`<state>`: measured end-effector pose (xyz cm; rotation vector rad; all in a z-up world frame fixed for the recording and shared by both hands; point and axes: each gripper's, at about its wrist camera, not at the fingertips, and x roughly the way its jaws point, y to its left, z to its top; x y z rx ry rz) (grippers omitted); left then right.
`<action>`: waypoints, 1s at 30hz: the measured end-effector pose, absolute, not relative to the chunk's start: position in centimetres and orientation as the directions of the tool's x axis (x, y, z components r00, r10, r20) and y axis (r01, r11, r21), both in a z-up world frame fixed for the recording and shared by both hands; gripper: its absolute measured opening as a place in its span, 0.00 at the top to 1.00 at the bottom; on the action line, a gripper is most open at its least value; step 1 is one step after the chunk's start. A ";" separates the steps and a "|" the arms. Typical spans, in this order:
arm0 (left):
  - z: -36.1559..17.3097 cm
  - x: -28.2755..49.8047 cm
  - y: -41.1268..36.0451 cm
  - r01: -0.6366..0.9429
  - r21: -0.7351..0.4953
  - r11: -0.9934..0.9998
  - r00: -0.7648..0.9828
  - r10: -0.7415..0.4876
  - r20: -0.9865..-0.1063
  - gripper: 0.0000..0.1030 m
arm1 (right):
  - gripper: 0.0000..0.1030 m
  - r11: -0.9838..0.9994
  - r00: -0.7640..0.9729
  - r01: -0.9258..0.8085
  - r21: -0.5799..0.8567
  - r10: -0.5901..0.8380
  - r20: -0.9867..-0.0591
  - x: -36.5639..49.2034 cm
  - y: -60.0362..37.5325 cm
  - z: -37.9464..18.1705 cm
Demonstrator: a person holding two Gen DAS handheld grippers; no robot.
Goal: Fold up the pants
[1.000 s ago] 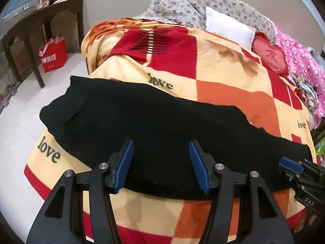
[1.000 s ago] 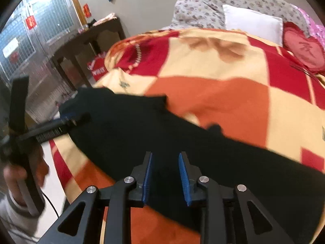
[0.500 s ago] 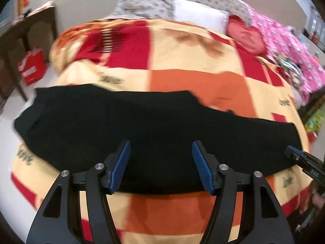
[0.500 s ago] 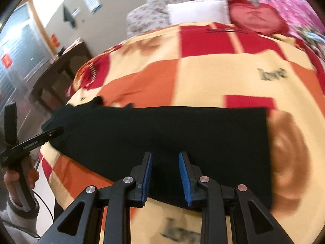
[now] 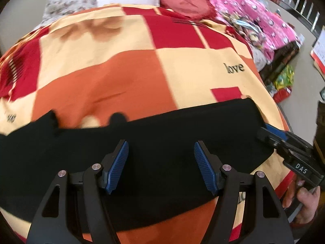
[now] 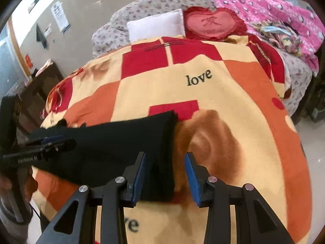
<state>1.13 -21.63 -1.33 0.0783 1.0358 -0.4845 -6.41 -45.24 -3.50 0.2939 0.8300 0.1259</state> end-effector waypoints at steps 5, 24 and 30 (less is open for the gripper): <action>-1.3 1.9 -24.2 0.461 -0.142 0.876 0.408 -0.351 -0.843 0.35 | 0.87 0.977 0.676 0.032 0.213 0.135 -0.724 -4.0 -44.9 -4.4; -2.4 6.6 -34.1 0.638 -0.241 0.732 0.220 -0.473 -0.853 0.35 | 0.57 0.875 0.669 -0.021 0.483 0.371 -0.644 -9.1 -46.5 -5.8; -3.1 6.0 -36.9 0.688 -0.235 0.687 0.180 -0.476 -0.861 0.30 | 0.56 0.872 0.705 -0.050 0.487 0.376 -0.601 -9.0 -45.5 -6.2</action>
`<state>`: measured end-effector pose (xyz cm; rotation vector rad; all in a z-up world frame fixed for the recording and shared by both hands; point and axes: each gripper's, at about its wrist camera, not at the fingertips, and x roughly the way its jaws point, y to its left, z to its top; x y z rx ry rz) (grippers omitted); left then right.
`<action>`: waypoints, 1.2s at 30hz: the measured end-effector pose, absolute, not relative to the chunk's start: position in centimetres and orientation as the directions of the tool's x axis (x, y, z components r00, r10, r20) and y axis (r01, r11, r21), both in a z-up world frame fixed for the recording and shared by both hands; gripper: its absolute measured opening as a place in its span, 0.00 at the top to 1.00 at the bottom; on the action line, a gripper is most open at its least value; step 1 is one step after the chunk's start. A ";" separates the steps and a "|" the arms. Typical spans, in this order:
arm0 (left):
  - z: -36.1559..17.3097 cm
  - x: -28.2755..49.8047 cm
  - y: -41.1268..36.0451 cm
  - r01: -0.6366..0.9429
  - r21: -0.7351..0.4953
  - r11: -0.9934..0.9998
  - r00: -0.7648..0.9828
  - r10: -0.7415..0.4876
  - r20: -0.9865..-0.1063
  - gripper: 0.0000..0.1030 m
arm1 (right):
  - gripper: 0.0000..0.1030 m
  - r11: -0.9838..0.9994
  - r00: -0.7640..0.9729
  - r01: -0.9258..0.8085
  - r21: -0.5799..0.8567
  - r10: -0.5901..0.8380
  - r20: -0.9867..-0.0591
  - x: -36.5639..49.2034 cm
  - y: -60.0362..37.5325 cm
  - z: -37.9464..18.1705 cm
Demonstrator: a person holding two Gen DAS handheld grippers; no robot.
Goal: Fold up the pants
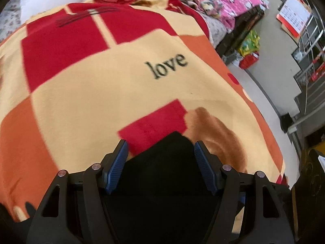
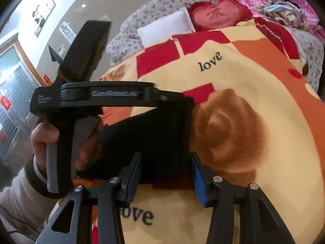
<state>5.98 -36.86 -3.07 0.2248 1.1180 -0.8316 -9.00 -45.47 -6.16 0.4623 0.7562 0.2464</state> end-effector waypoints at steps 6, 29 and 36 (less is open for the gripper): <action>-3.4 4.9 -38.5 0.750 -0.176 0.638 0.208 -0.480 -0.852 0.25 | 0.56 0.820 0.728 -0.043 0.571 0.417 -0.544 -8.9 -46.0 -6.7; 4.3 6.8 -13.8 0.439 -0.246 0.864 0.450 -0.449 -0.772 0.86 | 0.85 0.784 0.626 -0.416 0.460 0.614 -0.481 -3.8 -29.4 1.2; -0.4 5.7 -7.4 0.264 -0.245 0.933 0.419 -0.339 -0.842 0.72 | 0.73 0.730 0.417 -0.460 0.506 0.680 -0.603 -1.6 -22.5 -3.3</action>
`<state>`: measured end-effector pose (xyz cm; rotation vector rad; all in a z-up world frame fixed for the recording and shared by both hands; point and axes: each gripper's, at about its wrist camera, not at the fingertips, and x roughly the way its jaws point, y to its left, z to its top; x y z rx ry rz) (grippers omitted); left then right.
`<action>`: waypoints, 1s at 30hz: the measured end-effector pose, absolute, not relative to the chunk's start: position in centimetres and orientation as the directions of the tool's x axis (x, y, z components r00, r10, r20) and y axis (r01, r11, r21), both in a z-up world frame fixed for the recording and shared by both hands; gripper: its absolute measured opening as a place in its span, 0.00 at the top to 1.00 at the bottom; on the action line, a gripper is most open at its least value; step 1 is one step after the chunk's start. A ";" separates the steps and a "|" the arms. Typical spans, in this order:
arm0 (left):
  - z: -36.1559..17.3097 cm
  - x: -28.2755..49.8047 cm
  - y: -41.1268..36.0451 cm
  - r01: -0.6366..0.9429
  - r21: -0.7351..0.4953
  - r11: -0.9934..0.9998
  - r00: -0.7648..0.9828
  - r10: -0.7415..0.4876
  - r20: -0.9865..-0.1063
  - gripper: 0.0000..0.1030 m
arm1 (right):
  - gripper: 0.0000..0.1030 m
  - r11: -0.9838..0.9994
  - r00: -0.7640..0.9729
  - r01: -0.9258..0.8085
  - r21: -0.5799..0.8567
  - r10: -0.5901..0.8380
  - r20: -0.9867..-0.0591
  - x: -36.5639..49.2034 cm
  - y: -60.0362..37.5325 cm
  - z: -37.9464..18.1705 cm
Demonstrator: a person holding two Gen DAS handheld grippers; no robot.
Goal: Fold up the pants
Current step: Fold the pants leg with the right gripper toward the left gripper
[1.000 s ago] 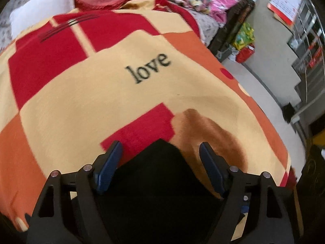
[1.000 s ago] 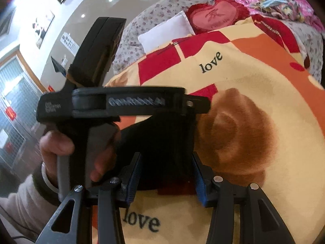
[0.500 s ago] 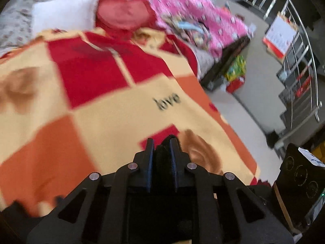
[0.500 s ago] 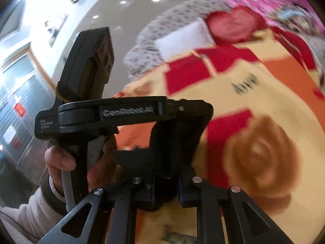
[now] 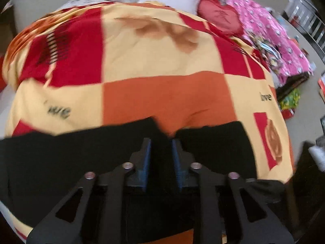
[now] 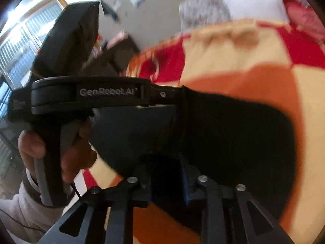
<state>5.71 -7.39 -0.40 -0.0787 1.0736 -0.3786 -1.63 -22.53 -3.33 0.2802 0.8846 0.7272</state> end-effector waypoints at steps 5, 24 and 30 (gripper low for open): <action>0.2 3.8 -6.1 0.234 -0.308 0.922 0.459 -0.384 -0.801 0.45 | 0.66 0.694 0.464 -0.467 0.549 0.720 -0.516 -3.5 -28.0 0.0; -0.7 1.5 -8.5 0.238 -0.180 0.954 0.516 -0.282 -0.809 0.92 | 0.68 0.886 0.587 -0.319 0.336 0.463 -0.664 0.5 -28.4 -0.5; -2.4 1.2 -6.2 0.192 -0.223 0.956 0.476 -0.290 -0.830 0.92 | 0.68 0.880 0.569 -0.344 0.327 0.473 -0.673 0.1 -26.5 -0.7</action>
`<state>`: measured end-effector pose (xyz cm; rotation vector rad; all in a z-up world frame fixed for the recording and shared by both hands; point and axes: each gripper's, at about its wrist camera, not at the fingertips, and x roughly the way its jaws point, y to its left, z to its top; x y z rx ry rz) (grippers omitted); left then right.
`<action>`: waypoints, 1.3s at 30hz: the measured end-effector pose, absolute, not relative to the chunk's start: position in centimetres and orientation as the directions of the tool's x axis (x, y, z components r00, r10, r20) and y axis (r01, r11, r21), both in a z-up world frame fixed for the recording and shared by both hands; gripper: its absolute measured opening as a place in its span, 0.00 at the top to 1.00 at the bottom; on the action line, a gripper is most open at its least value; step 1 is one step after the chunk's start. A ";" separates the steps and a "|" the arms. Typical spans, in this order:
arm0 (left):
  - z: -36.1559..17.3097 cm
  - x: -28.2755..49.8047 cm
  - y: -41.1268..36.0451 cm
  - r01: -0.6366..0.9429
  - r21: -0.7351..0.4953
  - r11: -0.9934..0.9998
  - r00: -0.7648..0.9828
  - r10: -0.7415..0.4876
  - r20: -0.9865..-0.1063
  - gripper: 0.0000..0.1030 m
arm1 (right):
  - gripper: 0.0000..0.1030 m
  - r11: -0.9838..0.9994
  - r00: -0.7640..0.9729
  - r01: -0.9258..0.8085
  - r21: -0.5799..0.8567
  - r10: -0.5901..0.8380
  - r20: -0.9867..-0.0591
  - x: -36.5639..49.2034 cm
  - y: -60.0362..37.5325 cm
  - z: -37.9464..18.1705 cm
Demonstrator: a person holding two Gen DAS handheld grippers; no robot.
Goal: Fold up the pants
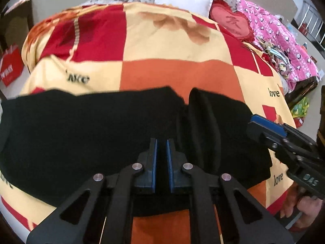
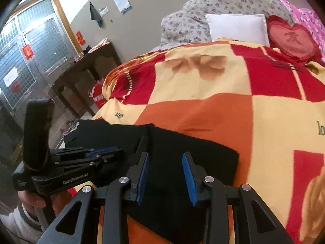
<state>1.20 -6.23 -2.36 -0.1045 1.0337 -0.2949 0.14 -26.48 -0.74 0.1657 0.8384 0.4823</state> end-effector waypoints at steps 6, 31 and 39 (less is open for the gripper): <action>-1.8 0.3 -5.9 0.174 -0.224 0.959 0.494 -0.282 -0.822 0.92 | 0.68 0.905 0.552 -0.331 0.268 0.416 -0.722 0.1 -25.9 -2.7; -1.1 -1.3 0.8 0.007 -0.225 0.974 0.539 -0.193 -0.820 0.56 | 0.63 0.869 0.500 -0.454 0.196 0.431 -0.751 1.1 -17.3 -1.4; -0.5 -2.3 4.7 -0.067 -0.293 0.954 0.562 -0.206 -0.801 0.42 | 0.64 0.826 0.477 -0.515 0.230 0.499 -0.724 2.0 -14.5 -0.2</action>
